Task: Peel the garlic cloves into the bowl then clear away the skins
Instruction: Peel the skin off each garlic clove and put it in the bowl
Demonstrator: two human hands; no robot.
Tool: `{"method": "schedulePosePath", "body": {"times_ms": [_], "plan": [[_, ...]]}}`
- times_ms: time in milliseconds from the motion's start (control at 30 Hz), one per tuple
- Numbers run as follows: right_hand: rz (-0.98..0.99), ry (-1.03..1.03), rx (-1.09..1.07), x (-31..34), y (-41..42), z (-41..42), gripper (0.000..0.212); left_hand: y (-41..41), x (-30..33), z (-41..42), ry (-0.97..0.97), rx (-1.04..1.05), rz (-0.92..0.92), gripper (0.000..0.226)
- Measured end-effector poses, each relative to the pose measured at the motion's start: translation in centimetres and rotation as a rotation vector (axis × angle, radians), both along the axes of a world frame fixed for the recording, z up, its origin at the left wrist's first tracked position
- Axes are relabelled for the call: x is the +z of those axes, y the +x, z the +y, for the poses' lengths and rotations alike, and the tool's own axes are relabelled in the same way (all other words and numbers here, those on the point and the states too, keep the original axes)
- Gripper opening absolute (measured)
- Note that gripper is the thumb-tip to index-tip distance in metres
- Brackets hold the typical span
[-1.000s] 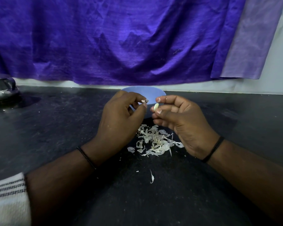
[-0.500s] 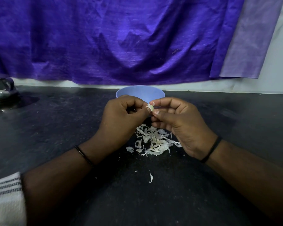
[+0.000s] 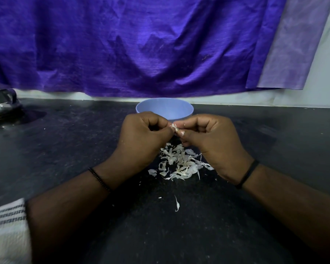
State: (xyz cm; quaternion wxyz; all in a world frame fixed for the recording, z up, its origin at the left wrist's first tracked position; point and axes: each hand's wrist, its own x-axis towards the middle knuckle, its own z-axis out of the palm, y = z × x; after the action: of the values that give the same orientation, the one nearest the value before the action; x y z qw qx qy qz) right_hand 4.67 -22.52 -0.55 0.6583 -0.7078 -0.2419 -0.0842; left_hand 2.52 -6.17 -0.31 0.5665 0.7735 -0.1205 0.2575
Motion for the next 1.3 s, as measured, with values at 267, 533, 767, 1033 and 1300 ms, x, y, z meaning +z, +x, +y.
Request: {"method": "schedulePosePath", "body": {"times_ms": [267, 533, 767, 1033, 1300], "plan": [[0.001, 0.012, -0.022, 0.3, 0.1, -0.1, 0.018, -0.3, 0.2, -0.2, -0.079, -0.027, 0.041, 0.012], [0.025, 0.004, 0.006, 0.5, 0.0, -0.1, 0.021, -0.2, 0.1, -0.3, -0.122, -0.044, 0.075, 0.013], [0.070, 0.025, 0.046, 0.6, 0.0, -0.2, 0.018, -0.3, 0.3, -0.6, -0.267, -0.113, 0.195, 0.011], [0.235, 0.156, 0.110, 0.4, 0.4, -0.5, 0.018, -0.3, 0.6, -0.4, -0.268, -0.050, 0.339, 0.029], [0.228, 0.157, 0.071, 0.5, 0.3, -0.6, 0.016, 0.1, -0.2, 0.5, 0.186, 0.212, 0.068, 0.020]]}}
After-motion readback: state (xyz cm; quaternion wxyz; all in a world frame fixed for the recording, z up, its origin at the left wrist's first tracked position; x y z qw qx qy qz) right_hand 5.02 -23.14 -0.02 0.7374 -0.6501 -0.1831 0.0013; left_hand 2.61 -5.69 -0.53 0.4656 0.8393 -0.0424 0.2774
